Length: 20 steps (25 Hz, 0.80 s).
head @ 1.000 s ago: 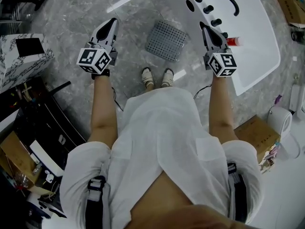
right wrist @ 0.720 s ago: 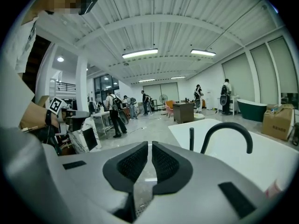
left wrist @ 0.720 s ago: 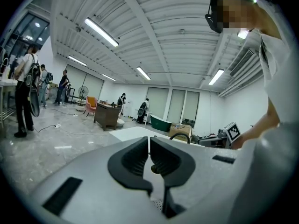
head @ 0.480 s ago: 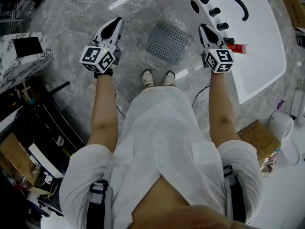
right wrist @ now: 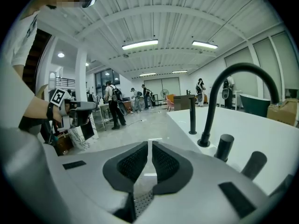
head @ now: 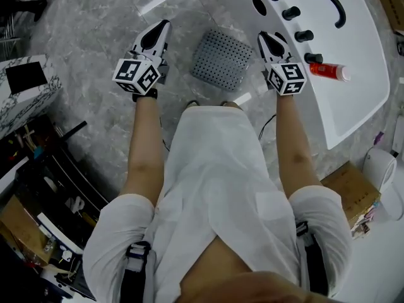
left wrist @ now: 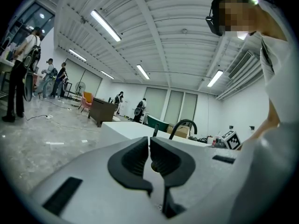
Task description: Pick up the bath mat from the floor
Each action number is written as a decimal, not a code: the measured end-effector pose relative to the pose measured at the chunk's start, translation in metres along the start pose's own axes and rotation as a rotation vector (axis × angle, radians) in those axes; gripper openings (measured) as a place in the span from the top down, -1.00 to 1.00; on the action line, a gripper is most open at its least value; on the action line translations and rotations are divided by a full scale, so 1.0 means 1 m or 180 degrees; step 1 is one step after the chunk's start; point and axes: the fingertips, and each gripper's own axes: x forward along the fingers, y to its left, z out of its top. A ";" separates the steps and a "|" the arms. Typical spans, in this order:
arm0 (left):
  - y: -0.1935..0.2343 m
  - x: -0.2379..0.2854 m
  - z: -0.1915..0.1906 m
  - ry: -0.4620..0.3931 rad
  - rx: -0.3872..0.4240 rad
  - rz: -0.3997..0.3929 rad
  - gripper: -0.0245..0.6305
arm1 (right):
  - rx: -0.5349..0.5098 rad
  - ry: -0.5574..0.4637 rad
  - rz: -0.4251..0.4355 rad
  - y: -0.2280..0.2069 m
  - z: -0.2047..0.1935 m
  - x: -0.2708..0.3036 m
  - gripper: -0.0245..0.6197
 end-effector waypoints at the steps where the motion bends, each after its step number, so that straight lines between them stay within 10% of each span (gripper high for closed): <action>1: 0.003 0.008 -0.009 -0.0001 0.0009 -0.0014 0.87 | 0.0003 0.0005 -0.0010 -0.004 -0.010 0.006 0.82; 20: 0.048 0.136 -0.252 -0.0086 0.0074 -0.0256 0.86 | -0.0032 0.0173 -0.0077 -0.080 -0.276 0.128 0.80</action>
